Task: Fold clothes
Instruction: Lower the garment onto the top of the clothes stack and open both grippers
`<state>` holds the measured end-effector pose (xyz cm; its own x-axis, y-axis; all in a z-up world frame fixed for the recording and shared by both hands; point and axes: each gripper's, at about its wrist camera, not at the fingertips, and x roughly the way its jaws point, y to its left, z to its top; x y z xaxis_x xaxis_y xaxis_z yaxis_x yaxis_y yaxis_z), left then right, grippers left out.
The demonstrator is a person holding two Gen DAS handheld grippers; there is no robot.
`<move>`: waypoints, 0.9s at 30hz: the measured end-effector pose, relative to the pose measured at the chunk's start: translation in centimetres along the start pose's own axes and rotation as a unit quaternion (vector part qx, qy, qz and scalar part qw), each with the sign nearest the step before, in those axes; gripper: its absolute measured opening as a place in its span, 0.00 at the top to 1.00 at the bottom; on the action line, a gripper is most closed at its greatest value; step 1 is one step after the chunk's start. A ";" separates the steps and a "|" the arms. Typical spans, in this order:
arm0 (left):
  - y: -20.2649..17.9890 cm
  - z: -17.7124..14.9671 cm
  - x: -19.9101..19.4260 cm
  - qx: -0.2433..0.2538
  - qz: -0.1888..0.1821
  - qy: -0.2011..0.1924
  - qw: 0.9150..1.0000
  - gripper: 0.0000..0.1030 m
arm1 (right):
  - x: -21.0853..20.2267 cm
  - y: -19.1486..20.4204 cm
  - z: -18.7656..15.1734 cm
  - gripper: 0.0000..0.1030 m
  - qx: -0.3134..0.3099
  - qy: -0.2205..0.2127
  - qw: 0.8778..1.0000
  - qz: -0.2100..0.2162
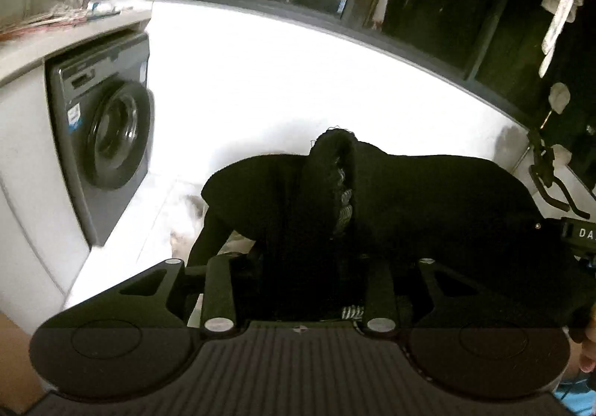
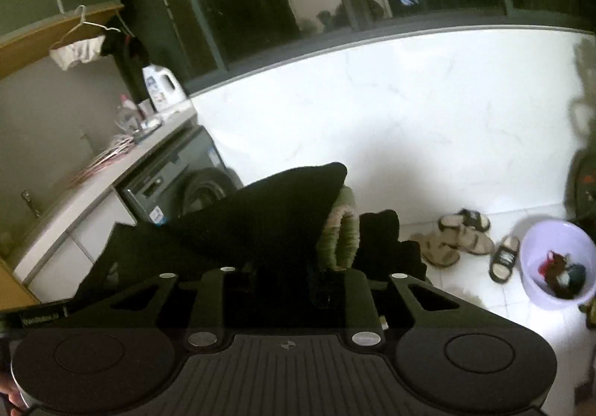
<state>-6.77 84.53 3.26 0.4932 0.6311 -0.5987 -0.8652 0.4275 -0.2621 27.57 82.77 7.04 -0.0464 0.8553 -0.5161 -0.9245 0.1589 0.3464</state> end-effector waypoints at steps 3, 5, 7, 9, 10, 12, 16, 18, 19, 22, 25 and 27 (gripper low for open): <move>0.0 0.7 -0.6 0.006 -0.006 0.006 1.000 0.57 | -0.7 0.7 -0.5 0.69 -0.012 -0.009 1.000 -0.007; -0.4 1.3 -1.4 0.023 0.016 -0.009 1.000 0.37 | -2.1 1.2 -0.6 0.53 -0.017 -0.025 0.999 -0.033; -0.7 1.1 -3.4 0.050 0.044 -0.052 0.996 0.18 | -4.7 2.3 -1.0 0.29 -0.037 -0.071 0.995 -0.055; -1.0 0.8 -5.2 0.073 0.069 -0.089 0.991 0.14 | -6.7 3.5 -1.8 0.18 -0.067 -0.103 0.991 -0.046; -1.1 0.7 -5.9 0.079 0.079 -0.099 0.989 0.13 | -7.1 4.0 -2.1 0.17 -0.085 -0.103 0.990 -0.042; -1.4 0.5 -6.5 0.083 0.075 -0.095 0.989 0.13 | -7.2 4.6 -3.0 0.16 -0.115 -0.092 0.988 -0.040; -2.3 -0.6 -5.6 0.105 0.045 -0.046 0.992 0.13 | -4.9 4.7 -5.7 0.17 -0.148 -0.045 0.986 -0.058; -2.8 -1.5 -4.4 0.125 0.057 -0.018 0.990 0.13 | -4.1 4.7 -7.0 0.17 -0.124 -0.029 0.990 -0.053; -2.6 -2.1 -4.0 0.121 0.061 -0.013 0.991 0.12 | -4.1 4.6 -7.5 0.17 -0.104 -0.028 0.993 -0.046; -1.7 -2.5 -4.6 0.077 0.053 -0.022 0.995 0.10 | -4.2 4.9 -7.9 0.16 -0.072 -0.030 0.996 -0.037; -1.4 -2.7 -6.0 0.055 0.058 -0.041 0.996 0.08 | -5.5 4.3 -7.8 0.13 -0.041 -0.034 0.998 -0.036; -1.8 -2.9 -7.3 0.069 0.065 -0.056 0.994 0.05 | -7.2 3.5 -7.6 0.01 -0.021 -0.038 0.998 -0.035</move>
<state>-9.07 77.23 5.91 0.3924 0.7518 -0.5300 -0.9054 0.4174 -0.0783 21.82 73.40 5.98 0.0471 0.8783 -0.4758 -0.9399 0.2003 0.2767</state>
